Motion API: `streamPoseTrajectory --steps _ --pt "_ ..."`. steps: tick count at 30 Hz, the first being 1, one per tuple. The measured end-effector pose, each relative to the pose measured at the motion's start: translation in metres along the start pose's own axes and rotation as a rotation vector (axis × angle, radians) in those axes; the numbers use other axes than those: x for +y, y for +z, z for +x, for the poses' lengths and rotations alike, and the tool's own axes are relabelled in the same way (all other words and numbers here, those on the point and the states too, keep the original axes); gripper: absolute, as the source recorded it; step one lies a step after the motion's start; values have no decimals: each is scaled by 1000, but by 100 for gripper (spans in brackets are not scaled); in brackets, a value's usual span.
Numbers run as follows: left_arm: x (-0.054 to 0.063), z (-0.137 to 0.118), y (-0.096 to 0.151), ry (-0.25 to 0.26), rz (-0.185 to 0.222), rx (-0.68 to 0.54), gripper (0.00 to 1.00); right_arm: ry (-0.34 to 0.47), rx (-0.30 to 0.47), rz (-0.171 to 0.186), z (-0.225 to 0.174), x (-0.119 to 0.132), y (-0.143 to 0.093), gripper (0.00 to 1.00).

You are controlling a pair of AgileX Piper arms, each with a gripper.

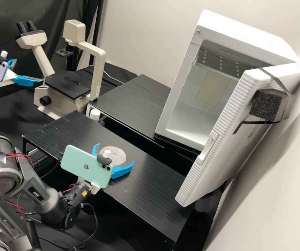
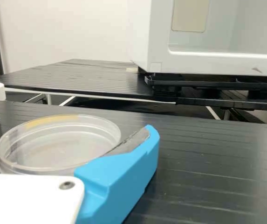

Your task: Return the petri dish to the incubator.

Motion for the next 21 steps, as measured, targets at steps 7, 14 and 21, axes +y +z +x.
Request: streamPoseTrajectory --steps 7,14,21 --pt "0 0 0 0 0 0 100 6 -4 3 0 1 0 0" --pt "0 0 0 0 0 0 100 13 -8 4 0 2 1 0" --pt "0 0 0 0 0 0 100 15 -11 1 -1 2 2 0"
